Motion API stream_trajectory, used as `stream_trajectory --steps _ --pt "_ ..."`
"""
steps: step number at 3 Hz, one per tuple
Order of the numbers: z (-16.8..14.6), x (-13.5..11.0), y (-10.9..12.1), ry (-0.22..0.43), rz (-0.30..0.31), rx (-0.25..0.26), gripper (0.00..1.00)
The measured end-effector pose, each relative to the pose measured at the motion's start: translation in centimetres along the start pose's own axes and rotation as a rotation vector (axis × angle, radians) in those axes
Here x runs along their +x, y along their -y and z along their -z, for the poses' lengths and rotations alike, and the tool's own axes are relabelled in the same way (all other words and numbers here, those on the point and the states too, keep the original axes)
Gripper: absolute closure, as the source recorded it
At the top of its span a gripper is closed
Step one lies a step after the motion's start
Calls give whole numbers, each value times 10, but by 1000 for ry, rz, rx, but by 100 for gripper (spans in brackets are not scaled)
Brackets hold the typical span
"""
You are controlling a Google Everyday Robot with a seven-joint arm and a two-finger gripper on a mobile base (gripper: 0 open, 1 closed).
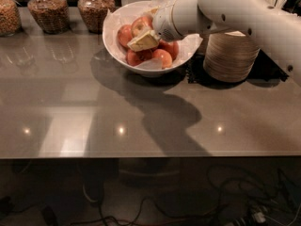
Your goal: Pick apple from white bowl
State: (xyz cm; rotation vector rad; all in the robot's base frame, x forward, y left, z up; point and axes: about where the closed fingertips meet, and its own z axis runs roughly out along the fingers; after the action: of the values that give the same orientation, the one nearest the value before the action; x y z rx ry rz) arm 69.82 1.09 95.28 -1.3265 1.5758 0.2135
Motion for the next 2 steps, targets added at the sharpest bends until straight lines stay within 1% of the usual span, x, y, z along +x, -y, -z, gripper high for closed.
stream_trajectory --steps 1,2 --pt "7 0 -1 2 8 1 89" --pt "21 -5 -4 17 26 -3 100"
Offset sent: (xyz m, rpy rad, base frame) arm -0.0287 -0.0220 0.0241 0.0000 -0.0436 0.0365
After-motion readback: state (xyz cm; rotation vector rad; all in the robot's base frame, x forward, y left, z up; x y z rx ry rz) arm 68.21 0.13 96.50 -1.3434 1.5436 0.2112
